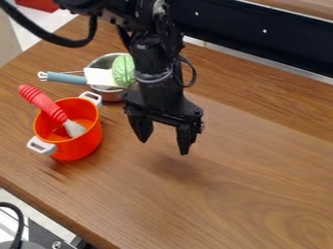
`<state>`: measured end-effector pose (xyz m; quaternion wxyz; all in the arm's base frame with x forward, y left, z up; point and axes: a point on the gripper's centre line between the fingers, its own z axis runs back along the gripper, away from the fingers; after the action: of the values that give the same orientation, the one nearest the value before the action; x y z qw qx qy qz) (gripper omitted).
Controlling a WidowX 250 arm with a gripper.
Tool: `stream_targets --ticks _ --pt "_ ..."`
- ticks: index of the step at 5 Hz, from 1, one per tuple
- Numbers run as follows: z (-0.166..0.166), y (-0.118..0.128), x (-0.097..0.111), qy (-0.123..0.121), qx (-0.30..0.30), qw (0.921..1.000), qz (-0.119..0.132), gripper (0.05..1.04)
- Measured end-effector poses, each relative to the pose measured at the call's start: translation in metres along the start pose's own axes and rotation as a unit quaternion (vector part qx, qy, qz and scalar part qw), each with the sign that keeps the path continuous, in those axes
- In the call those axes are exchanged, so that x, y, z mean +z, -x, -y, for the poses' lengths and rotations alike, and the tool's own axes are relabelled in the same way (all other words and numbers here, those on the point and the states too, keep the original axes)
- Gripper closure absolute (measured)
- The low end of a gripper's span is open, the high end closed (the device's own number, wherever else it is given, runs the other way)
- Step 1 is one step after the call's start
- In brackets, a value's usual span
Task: Mueve la canasta naranja al lado derecho de la canasta plateada
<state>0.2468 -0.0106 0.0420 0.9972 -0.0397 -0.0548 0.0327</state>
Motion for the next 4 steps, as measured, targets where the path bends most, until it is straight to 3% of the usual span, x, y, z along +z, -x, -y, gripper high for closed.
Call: stream_targets --ticks 2,3,4 --pt "-0.01 0.003 -0.001 -0.007 0.016 0.9998 -0.007 0.083" --pt "-0.018 0.001 0.015 0.001 0.026 0.9996 0.014 0.083" --pt "-0.041 0.0 0.027 -0.011 0.039 0.9987 0.032 0.083"
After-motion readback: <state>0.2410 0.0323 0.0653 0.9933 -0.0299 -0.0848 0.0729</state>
